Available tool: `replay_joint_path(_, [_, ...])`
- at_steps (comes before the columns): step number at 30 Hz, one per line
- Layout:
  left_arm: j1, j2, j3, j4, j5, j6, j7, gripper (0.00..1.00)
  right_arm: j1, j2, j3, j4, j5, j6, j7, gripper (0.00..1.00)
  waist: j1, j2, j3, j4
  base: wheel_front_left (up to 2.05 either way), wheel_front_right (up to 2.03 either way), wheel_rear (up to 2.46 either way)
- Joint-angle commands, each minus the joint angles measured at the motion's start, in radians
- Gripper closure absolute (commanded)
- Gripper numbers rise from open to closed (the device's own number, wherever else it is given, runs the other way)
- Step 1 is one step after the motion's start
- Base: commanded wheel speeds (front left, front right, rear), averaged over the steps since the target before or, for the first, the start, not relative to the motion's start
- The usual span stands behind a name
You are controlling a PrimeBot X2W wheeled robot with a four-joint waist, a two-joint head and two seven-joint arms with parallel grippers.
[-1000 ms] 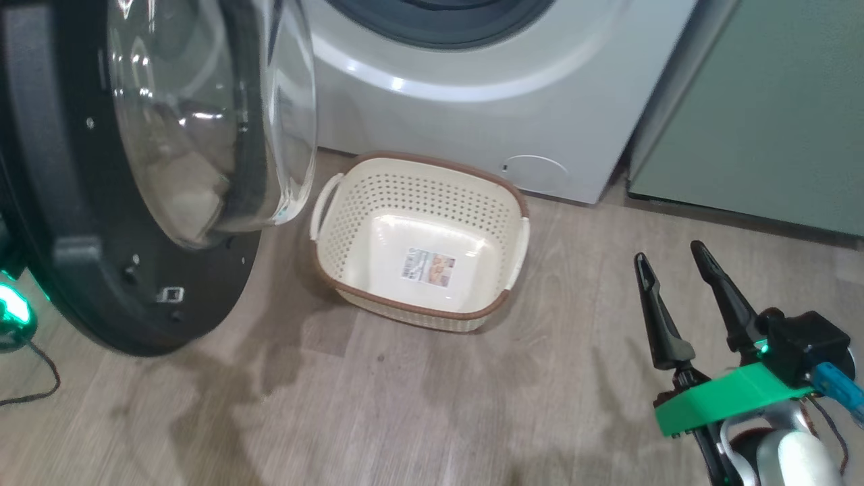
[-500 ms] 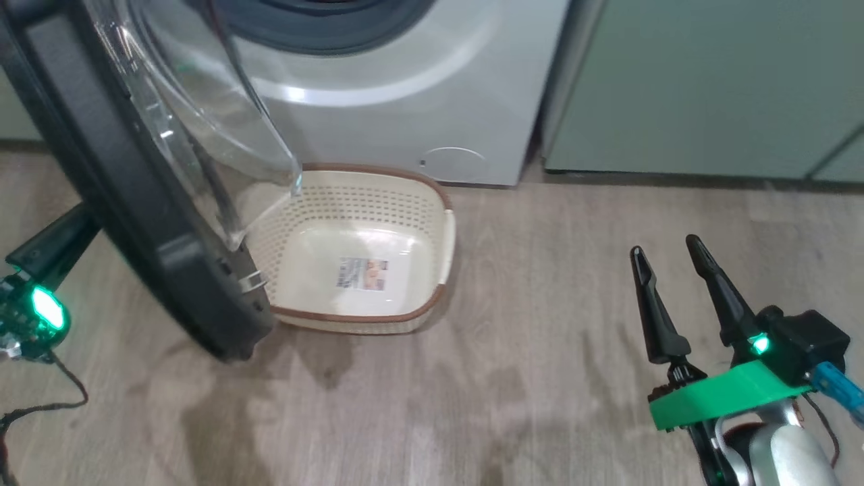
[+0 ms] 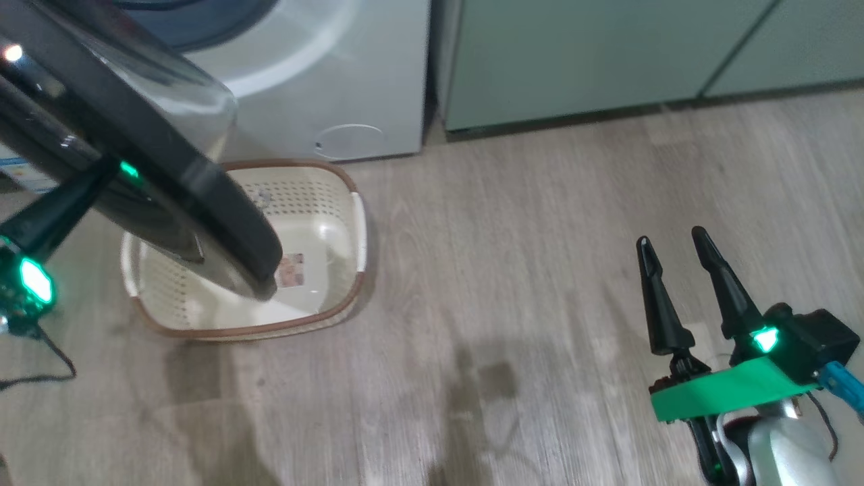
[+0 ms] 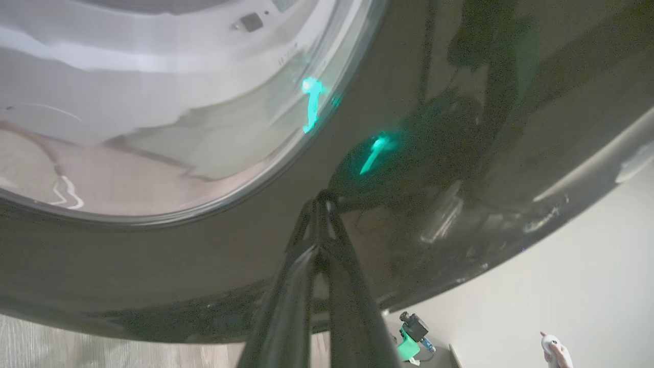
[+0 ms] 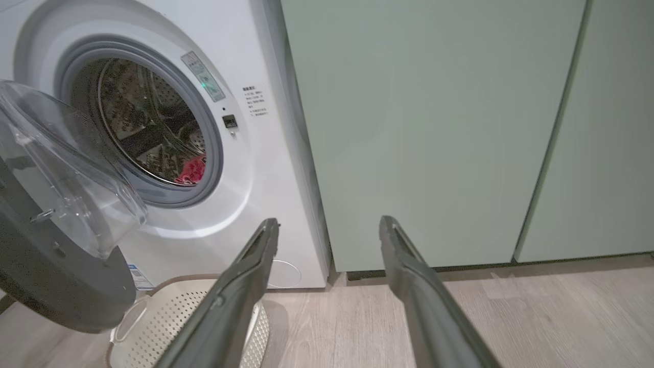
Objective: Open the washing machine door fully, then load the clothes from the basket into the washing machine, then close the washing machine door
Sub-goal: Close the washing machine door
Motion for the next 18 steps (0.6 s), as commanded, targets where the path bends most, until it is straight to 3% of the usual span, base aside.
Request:
replay_joint_path(1, [-0.061, 0.056, 0.026, -0.04, 0.006, 0.004, 0.011, 1.0, -0.035, -0.009, 0.02, -0.027, 0.007, 0.0, -0.012, 0.0, 0.0, 0.0, 0.038, -0.044, 0.0, 0.0, 0.0])
replay_joint_path(18, [-0.311, 0.119, -0.019, 0.009, 0.032, 0.071, 0.015, 1.0, -0.085, -0.009, 0.064, -0.007, 0.042, 0.0, -0.056, 0.0, 0.0, 0.0, 0.187, -0.17, 0.0, 0.0, 0.0])
